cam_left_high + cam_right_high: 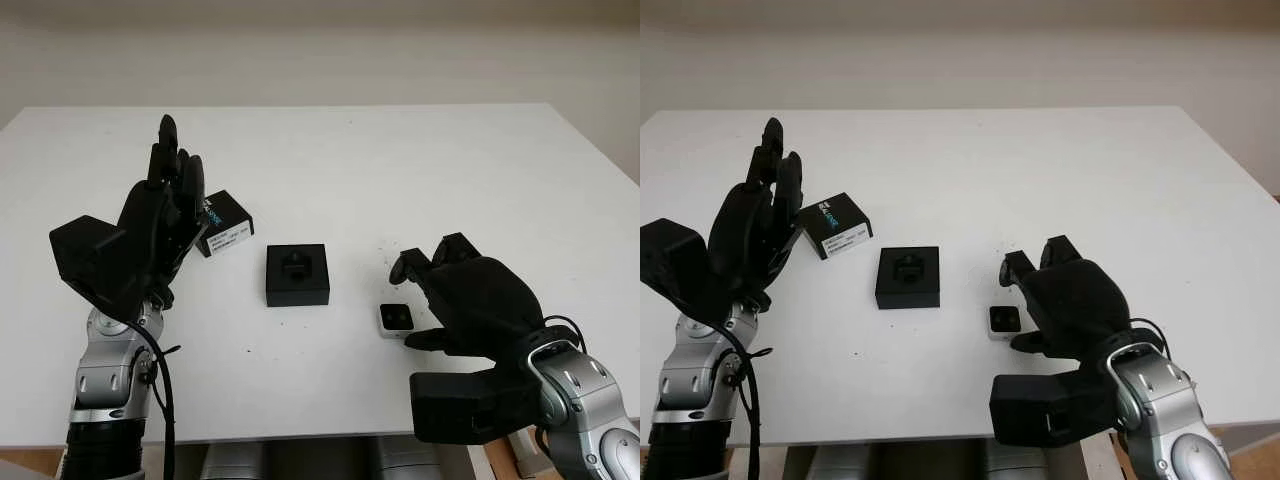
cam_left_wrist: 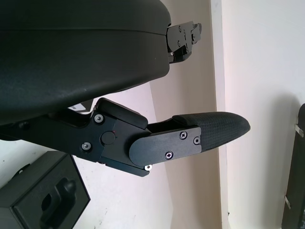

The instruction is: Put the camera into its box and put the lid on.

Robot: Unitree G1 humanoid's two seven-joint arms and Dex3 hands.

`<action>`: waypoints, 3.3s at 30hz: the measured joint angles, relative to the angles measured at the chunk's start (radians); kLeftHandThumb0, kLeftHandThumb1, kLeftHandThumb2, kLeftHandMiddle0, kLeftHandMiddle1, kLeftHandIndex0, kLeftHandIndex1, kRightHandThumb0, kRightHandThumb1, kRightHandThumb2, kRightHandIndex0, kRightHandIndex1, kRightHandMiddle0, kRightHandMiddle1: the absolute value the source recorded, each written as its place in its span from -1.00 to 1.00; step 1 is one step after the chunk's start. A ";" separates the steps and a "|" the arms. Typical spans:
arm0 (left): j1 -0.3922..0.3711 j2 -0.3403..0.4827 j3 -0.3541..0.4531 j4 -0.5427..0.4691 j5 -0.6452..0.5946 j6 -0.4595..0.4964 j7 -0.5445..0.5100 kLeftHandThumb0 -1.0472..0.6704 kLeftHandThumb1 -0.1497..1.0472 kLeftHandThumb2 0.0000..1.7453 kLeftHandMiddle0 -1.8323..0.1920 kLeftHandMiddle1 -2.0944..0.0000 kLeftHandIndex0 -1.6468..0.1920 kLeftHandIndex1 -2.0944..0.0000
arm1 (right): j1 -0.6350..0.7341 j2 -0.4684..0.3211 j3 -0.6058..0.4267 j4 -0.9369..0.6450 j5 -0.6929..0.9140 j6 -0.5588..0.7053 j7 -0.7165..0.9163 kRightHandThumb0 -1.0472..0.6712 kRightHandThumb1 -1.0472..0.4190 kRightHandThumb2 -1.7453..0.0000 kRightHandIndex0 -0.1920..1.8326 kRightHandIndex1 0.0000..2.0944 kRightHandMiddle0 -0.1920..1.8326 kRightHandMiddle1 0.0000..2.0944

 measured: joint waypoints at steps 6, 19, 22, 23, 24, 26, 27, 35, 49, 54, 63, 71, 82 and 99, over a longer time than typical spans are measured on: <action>0.000 0.000 0.000 0.000 0.001 0.000 0.010 -0.71 1.00 -0.29 1.00 1.00 1.00 1.00 | 0.013 0.000 0.000 0.001 0.009 0.000 0.017 -0.45 -0.95 0.94 -1.00 0.45 -1.00 0.36; -0.001 0.000 0.000 0.000 0.000 -0.001 0.006 -0.71 1.00 -0.30 1.00 1.00 1.00 1.00 | 0.017 0.001 0.011 0.044 0.023 -0.008 0.021 -0.41 -0.95 0.94 -1.00 0.49 -1.00 0.41; -0.001 0.000 0.000 0.000 -0.001 -0.001 0.005 -0.70 1.00 -0.30 1.00 1.00 1.00 1.00 | 0.016 0.001 0.011 0.055 0.030 -0.019 0.010 -0.39 -0.97 0.93 -1.00 0.46 -1.00 0.39; 0.000 0.000 0.000 0.000 0.000 -0.002 0.003 -0.70 1.00 -0.31 1.00 1.00 1.00 1.00 | 0.015 0.001 0.011 0.061 0.034 -0.019 0.007 -0.38 -0.98 0.93 -1.00 0.46 -1.00 0.39; 0.000 0.000 0.000 0.000 0.000 -0.003 0.002 -0.70 1.00 -0.31 1.00 1.00 1.00 1.00 | 0.015 0.002 0.011 0.067 0.037 -0.019 0.004 -0.38 -0.98 0.93 -1.00 0.46 -1.00 0.40; -0.001 0.000 0.000 0.000 0.000 -0.004 0.000 -0.71 1.00 -0.31 1.00 1.00 1.00 1.00 | 0.014 0.003 0.012 0.079 0.038 -0.020 -0.007 -0.38 -0.99 0.93 -1.00 0.46 -1.00 0.40; 0.000 0.000 0.000 0.000 0.000 -0.005 0.000 -0.70 1.00 -0.31 1.00 1.00 1.00 1.00 | 0.011 0.003 0.014 0.085 0.038 -0.022 -0.014 -0.38 -0.99 0.93 -1.00 0.48 -1.00 0.40; 0.000 0.000 0.000 0.000 0.000 -0.007 -0.003 -0.71 1.00 -0.31 1.00 1.00 1.00 1.00 | -0.012 0.003 0.030 0.107 0.031 -0.023 -0.011 -0.36 -1.00 0.88 -1.00 0.46 -1.00 0.41; 0.000 0.000 0.000 0.000 0.001 -0.007 0.000 -0.71 1.00 -0.31 1.00 1.00 1.00 1.00 | -0.016 0.002 0.031 0.141 0.078 -0.046 -0.066 -0.15 -1.00 0.70 -1.00 0.66 -1.00 0.63; 0.000 0.000 0.000 0.000 0.002 -0.006 0.001 -0.71 1.00 -0.30 1.00 1.00 1.00 1.00 | -0.016 -0.002 0.031 0.141 0.069 -0.047 -0.069 -0.13 -1.00 0.57 -1.00 0.56 -0.92 0.42; 0.000 0.000 0.000 0.000 0.002 -0.006 0.011 -0.72 1.00 -0.33 1.00 1.00 1.00 1.00 | -0.014 -0.014 0.031 0.171 0.066 -0.098 -0.191 -0.14 -1.00 0.61 -0.64 -0.56 -0.79 0.33; 0.000 0.000 0.000 0.000 0.002 -0.005 0.009 -0.73 1.00 -0.33 1.00 1.00 1.00 1.00 | -0.041 0.023 -0.014 0.224 0.229 -0.050 -0.147 -0.17 -1.00 0.64 -0.59 -0.92 -0.82 0.49; 0.002 -0.001 -0.001 -0.002 0.000 -0.007 0.002 -0.70 1.00 -0.36 1.00 1.00 1.00 1.00 | -0.217 0.067 -0.073 0.352 0.460 0.047 -0.117 -0.24 -1.00 0.73 -0.52 -0.93 -0.70 0.74; 0.004 -0.001 -0.003 -0.014 0.001 -0.006 0.010 -0.70 1.00 -0.35 1.00 1.00 1.00 1.00 | -0.308 0.080 -0.066 0.389 0.573 0.082 -0.115 -0.25 -1.00 0.77 -0.51 -0.95 -0.59 0.71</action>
